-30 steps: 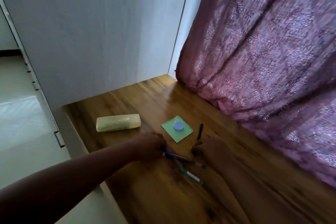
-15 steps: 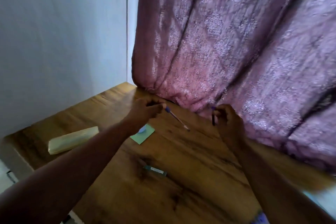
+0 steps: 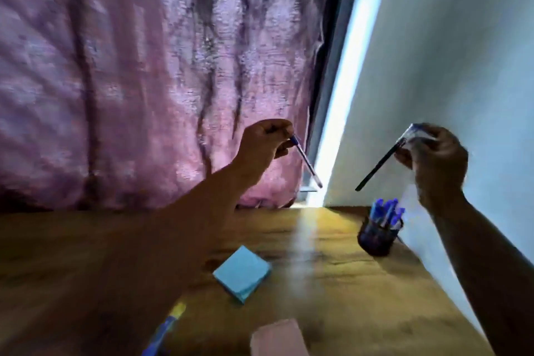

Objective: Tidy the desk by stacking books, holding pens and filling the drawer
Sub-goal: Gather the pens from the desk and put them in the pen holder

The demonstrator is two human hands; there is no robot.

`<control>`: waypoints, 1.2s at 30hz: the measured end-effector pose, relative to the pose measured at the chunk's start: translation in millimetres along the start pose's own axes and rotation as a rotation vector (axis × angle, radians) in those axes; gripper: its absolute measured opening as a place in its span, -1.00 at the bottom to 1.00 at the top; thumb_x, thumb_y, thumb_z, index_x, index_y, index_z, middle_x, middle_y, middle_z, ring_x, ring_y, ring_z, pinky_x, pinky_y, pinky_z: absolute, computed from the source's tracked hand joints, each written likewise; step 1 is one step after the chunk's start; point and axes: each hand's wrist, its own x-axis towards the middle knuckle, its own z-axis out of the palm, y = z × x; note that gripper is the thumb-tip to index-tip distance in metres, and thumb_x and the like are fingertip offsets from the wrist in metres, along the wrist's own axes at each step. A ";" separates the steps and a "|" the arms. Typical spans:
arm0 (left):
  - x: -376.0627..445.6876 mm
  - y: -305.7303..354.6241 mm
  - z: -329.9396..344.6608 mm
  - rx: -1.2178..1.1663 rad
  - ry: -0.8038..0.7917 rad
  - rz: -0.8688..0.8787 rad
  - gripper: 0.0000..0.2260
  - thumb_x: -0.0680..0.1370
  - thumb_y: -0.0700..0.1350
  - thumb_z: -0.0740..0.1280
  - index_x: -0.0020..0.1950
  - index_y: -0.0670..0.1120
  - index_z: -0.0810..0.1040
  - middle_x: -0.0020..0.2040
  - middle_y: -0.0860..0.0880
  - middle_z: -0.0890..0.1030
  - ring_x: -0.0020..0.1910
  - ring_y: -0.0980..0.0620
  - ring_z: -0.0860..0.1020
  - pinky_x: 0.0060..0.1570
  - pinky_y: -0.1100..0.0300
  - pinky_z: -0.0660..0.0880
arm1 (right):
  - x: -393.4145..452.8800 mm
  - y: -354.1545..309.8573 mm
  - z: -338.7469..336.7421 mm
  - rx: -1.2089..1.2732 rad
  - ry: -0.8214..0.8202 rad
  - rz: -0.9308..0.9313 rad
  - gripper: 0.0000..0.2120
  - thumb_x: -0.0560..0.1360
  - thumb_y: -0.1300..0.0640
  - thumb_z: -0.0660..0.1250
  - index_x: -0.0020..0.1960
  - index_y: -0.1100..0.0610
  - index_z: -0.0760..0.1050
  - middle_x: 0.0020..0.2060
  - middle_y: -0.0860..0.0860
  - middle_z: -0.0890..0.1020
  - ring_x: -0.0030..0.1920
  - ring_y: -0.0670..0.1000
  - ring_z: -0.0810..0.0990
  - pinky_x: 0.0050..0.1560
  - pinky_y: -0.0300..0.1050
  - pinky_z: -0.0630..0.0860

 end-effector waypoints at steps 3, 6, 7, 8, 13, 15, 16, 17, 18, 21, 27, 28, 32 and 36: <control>20.4 -39.4 90.7 0.054 -0.100 0.003 -0.92 0.52 -0.28 0.36 -0.09 -0.12 0.60 -0.36 0.01 0.64 -0.39 0.17 0.62 -0.31 0.29 0.51 | 22.4 33.5 -53.1 -0.028 0.111 0.028 -0.83 0.45 0.21 0.33 0.02 0.06 0.54 -0.21 0.14 0.61 -0.23 0.07 0.62 -0.08 0.10 0.64; 33.7 -75.8 157.8 0.114 -0.171 -0.031 -0.93 0.52 -0.28 0.37 -0.08 -0.13 0.60 -0.33 -0.03 0.63 -0.40 0.17 0.61 -0.34 0.31 0.45 | 38.2 66.9 -84.7 -0.135 0.214 0.008 -0.75 0.47 0.21 0.30 0.11 -0.01 0.54 -0.23 0.04 0.61 -0.26 0.02 0.63 -0.08 0.08 0.64; 36.1 -85.5 168.1 0.147 -0.185 -0.037 -0.93 0.51 -0.27 0.37 -0.08 -0.11 0.61 -0.34 -0.01 0.63 -0.39 0.16 0.61 -0.33 0.31 0.45 | 38.1 77.0 -85.8 -0.169 0.224 0.007 -0.75 0.47 0.19 0.30 0.10 -0.04 0.54 -0.25 -0.01 0.61 -0.28 0.00 0.63 -0.08 0.09 0.64; 39.5 -96.4 179.7 0.181 -0.202 -0.047 -0.93 0.51 -0.25 0.39 -0.09 -0.09 0.62 -0.35 0.01 0.64 -0.35 0.13 0.62 -0.31 0.30 0.47 | 39.4 88.0 -88.7 -0.202 0.217 0.016 -0.76 0.47 0.16 0.30 0.09 -0.09 0.54 -0.26 -0.06 0.61 -0.29 -0.01 0.64 -0.08 0.12 0.63; 55.3 -142.6 213.9 0.379 -0.248 -0.120 -0.84 0.51 -0.17 0.40 0.08 -0.13 0.63 -0.18 -0.02 0.68 -0.20 0.07 0.65 -0.23 0.28 0.51 | 35.7 145.7 -95.1 -0.346 0.083 0.062 -0.77 0.47 0.09 0.30 0.11 -0.11 0.53 -0.16 -0.05 0.65 -0.19 0.04 0.68 -0.06 0.11 0.61; 57.5 -154.4 217.2 0.417 -0.243 -0.151 -0.80 0.52 -0.17 0.40 0.12 -0.16 0.62 -0.12 -0.07 0.68 -0.19 0.06 0.64 -0.24 0.30 0.51 | 29.6 161.4 -95.9 -0.403 0.030 0.053 -0.76 0.50 0.16 0.31 0.15 -0.02 0.55 -0.17 -0.05 0.63 -0.16 0.01 0.66 -0.06 -0.03 0.60; 58.3 -161.1 218.0 0.436 -0.240 -0.176 -0.80 0.52 -0.17 0.40 0.13 -0.16 0.62 -0.09 -0.10 0.68 -0.17 0.04 0.63 -0.22 0.27 0.54 | 26.7 167.7 -96.1 -0.425 0.009 0.063 -0.75 0.51 0.17 0.31 0.16 0.00 0.55 -0.17 -0.05 0.62 -0.15 -0.01 0.65 -0.06 -0.09 0.59; 58.1 -167.0 218.3 0.460 -0.240 -0.198 -0.79 0.51 -0.16 0.40 0.13 -0.15 0.62 -0.07 -0.12 0.68 -0.15 0.02 0.63 -0.17 0.21 0.58 | 23.7 172.9 -96.2 -0.440 -0.011 0.082 -0.75 0.51 0.18 0.31 0.17 0.01 0.55 -0.16 -0.05 0.63 -0.14 -0.04 0.63 -0.05 -0.12 0.57; 58.4 -173.7 217.8 0.482 -0.237 -0.218 -0.80 0.51 -0.14 0.41 0.12 -0.13 0.63 -0.06 -0.12 0.69 -0.13 0.00 0.63 -0.10 0.12 0.62 | 21.6 177.5 -96.3 -0.452 -0.033 0.101 -0.75 0.51 0.17 0.31 0.18 0.02 0.55 -0.13 -0.03 0.64 -0.12 -0.04 0.62 -0.04 -0.13 0.57; 57.9 -191.3 216.2 0.528 -0.232 -0.259 -0.80 0.49 -0.12 0.43 0.10 -0.12 0.64 -0.04 -0.14 0.69 -0.16 0.00 0.62 0.06 0.01 0.60 | 19.0 191.9 -97.2 -0.523 -0.104 0.148 -0.72 0.50 0.14 0.33 0.20 0.01 0.56 -0.01 0.03 0.67 -0.06 0.01 0.62 -0.02 -0.14 0.54; 50.8 -211.8 210.2 0.909 -0.364 -0.179 -0.77 0.50 -0.06 0.41 0.15 0.01 0.64 0.07 -0.05 0.64 -0.03 0.01 0.61 0.10 0.09 0.56 | 15.9 203.7 -97.7 -0.729 -0.272 0.125 -0.50 0.49 0.17 0.31 0.40 -0.05 0.36 0.15 0.13 0.56 0.12 0.16 0.53 0.14 -0.01 0.47; 49.5 -214.1 210.0 1.002 -0.378 -0.135 -0.77 0.51 -0.03 0.39 0.16 0.06 0.63 0.09 -0.05 0.59 0.00 0.01 0.59 0.10 0.13 0.54 | 16.1 203.7 -97.8 -0.782 -0.292 0.120 -0.48 0.49 0.17 0.30 0.42 -0.07 0.32 0.16 0.14 0.52 0.14 0.18 0.50 0.16 -0.01 0.44; 44.8 -212.6 212.9 1.106 -0.363 -0.049 -0.73 0.52 0.04 0.35 0.21 0.09 0.58 0.09 -0.03 0.49 0.04 -0.02 0.52 0.01 0.14 0.48 | 15.7 197.0 -95.0 -0.965 -0.368 0.176 -0.44 0.54 0.15 0.20 0.48 -0.16 0.16 0.22 0.09 0.41 0.17 0.17 0.37 0.19 0.02 0.37; 41.5 -204.7 207.0 1.044 -0.338 -0.044 -0.71 0.52 0.01 0.37 0.23 0.06 0.58 0.05 -0.01 0.51 0.01 0.01 0.52 -0.01 0.19 0.46 | 18.5 191.8 -98.3 -1.033 -0.423 0.231 -0.37 0.53 0.18 0.17 0.52 -0.13 0.03 0.31 0.10 0.37 0.23 0.19 0.35 0.18 0.00 0.34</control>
